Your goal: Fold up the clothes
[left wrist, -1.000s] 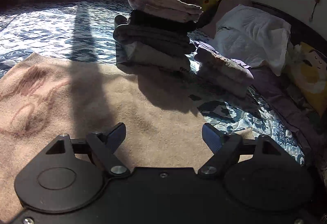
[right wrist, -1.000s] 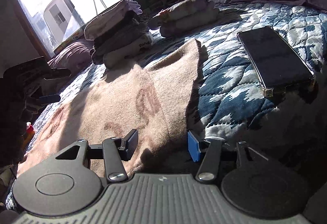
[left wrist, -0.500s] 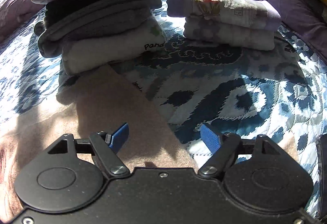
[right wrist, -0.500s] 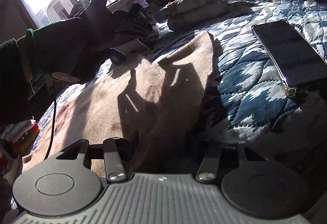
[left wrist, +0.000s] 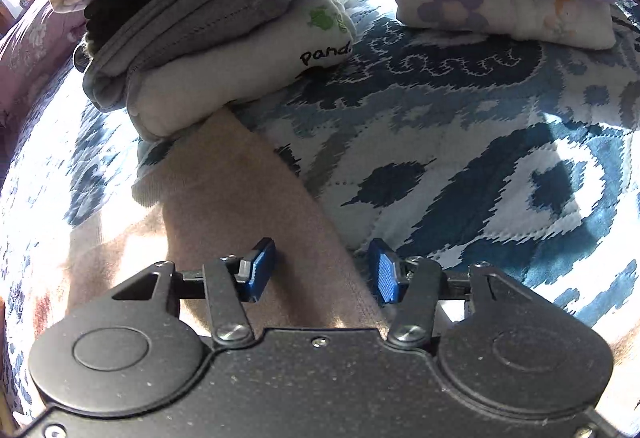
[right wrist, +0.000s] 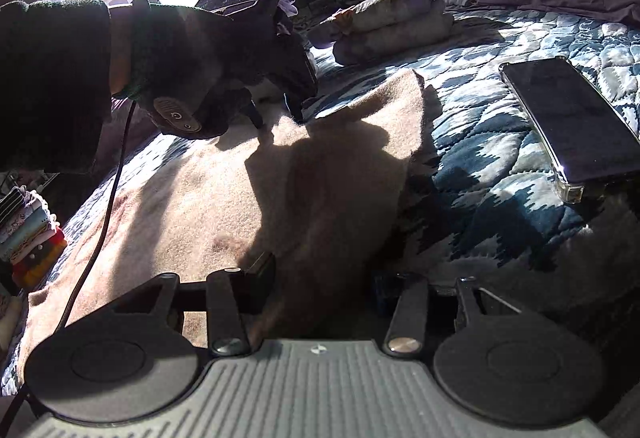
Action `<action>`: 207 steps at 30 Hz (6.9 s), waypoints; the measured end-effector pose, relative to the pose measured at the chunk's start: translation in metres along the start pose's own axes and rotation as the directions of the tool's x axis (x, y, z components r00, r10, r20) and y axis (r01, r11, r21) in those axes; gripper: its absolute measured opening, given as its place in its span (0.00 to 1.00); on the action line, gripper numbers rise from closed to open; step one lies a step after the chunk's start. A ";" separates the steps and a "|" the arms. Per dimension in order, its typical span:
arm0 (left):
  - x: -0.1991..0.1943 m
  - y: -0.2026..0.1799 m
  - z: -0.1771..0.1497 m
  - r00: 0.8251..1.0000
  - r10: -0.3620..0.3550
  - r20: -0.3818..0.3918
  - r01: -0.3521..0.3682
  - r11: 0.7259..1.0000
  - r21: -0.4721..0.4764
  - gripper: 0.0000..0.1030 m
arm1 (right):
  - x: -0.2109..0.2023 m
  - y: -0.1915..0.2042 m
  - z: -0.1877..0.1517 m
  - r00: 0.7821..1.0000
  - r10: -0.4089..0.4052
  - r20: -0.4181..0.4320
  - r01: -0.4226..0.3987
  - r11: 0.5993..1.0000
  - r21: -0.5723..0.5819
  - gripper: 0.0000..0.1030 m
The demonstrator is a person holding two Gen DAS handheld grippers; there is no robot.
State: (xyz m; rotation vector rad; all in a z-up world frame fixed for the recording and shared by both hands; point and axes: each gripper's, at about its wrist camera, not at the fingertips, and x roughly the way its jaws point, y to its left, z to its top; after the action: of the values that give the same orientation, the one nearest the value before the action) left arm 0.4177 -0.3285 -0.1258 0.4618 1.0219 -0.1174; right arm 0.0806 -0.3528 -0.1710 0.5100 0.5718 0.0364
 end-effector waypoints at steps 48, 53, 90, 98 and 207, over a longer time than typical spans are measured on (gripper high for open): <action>0.013 0.238 -0.138 0.892 -0.291 0.346 0.384 0.891 -0.240 0.07 | 0.012 0.168 -0.078 0.969 0.234 -0.081 -0.225 0.695 -0.683 0.19; 0.002 0.229 -0.141 0.917 -0.224 0.330 0.300 0.933 -0.200 0.30 | 0.006 0.172 -0.079 0.963 0.252 -0.100 -0.249 0.675 -0.694 0.40; -0.139 0.204 -0.397 0.842 -0.252 0.477 0.464 0.789 -0.403 0.38 | -0.041 0.149 -0.096 0.975 0.215 -0.058 -0.174 0.573 -0.800 0.58; -0.150 0.192 -0.350 0.779 -0.341 0.526 0.514 0.827 -0.227 0.50 | -0.025 0.161 -0.106 0.973 0.219 -0.074 -0.180 0.518 -0.837 0.56; -0.096 0.250 -0.385 0.722 -0.368 0.586 0.688 0.471 -0.552 0.00 | -0.003 0.168 -0.099 0.977 0.200 -0.074 -0.178 0.573 -0.800 0.68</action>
State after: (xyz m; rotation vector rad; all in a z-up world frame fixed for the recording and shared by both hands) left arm 0.1383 0.0475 -0.1335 -0.6772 0.6883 -0.3358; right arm 0.0440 -0.1614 -0.1617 -0.3400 0.4118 0.4844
